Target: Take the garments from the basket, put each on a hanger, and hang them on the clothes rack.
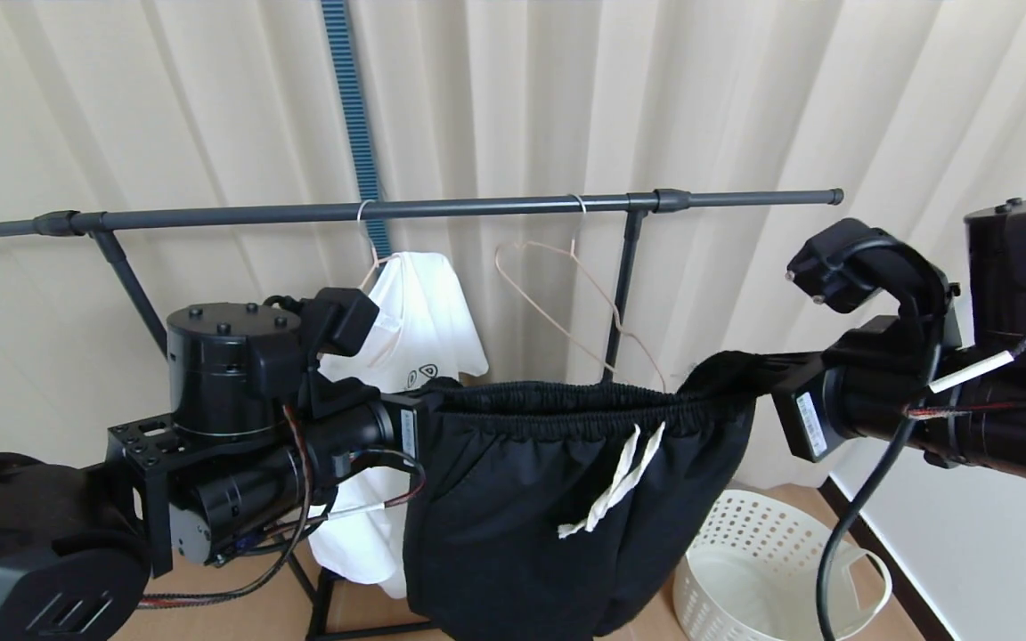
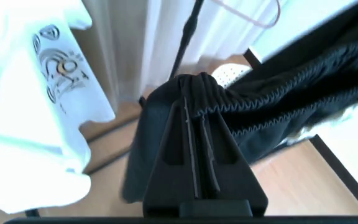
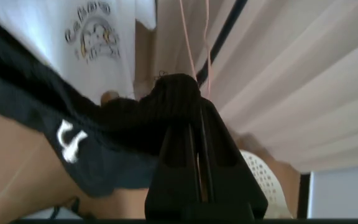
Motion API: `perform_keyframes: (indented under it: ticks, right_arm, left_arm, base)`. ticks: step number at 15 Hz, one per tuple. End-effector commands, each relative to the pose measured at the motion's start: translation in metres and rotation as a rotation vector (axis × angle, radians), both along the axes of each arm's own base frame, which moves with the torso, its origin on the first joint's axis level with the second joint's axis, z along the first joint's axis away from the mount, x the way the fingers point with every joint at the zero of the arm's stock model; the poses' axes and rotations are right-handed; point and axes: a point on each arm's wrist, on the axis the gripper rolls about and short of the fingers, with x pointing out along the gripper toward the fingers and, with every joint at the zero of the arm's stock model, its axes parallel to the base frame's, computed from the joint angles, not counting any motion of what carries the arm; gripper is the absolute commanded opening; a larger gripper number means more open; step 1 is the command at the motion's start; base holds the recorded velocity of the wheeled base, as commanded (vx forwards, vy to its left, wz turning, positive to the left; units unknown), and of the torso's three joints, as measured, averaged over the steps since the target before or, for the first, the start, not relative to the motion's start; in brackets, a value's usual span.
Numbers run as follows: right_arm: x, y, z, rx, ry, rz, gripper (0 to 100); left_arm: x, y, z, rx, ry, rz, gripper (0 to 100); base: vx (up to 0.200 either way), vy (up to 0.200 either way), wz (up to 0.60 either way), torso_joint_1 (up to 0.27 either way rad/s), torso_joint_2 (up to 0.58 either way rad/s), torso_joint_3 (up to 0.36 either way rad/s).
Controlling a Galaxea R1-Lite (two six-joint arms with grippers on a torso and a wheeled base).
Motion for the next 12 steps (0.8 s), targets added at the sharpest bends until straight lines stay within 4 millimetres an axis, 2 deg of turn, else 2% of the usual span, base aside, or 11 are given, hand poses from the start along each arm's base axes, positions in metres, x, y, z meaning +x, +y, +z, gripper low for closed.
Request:
perform_keyframes:
  ticks: [1, 6, 8, 10, 12]
  right_arm:
    - [0.001, 0.002, 0.006, -0.034, 0.03, -0.011, 0]
    - [0.01, 0.012, -0.011, -0.116, 0.097, -0.039, 0]
    - [0.015, 0.009, -0.015, -0.142, 0.104, -0.078, 0]
    - [0.028, -0.003, -0.016, -0.175, 0.124, -0.167, 0]
    - [0.029, -0.005, -0.015, -0.18, 0.129, -0.172, 0]
  left_arm:
    - [0.005, -0.001, 0.007, -0.012, -0.026, 0.015, 0]
    - [0.006, -0.002, 0.014, -0.001, -0.058, 0.008, 0]
    - [0.011, 0.002, 0.018, -0.001, -0.076, 0.024, 0]
    - [0.018, 0.011, 0.022, -0.006, -0.091, 0.062, 0]
    - [0.021, 0.013, 0.022, -0.006, -0.091, 0.068, 0]
  base:
    - [0.0, 0.0, 0.0, 0.0, 0.0, 0.0]
    - [0.0, 0.0, 0.0, 0.0, 0.0, 0.0]
    - [0.0, 0.0, 0.0, 0.0, 0.0, 0.0]
    - [0.0, 0.0, 0.0, 0.0, 0.0, 0.0]
    - [0.0, 0.0, 0.0, 0.0, 0.0, 0.0]
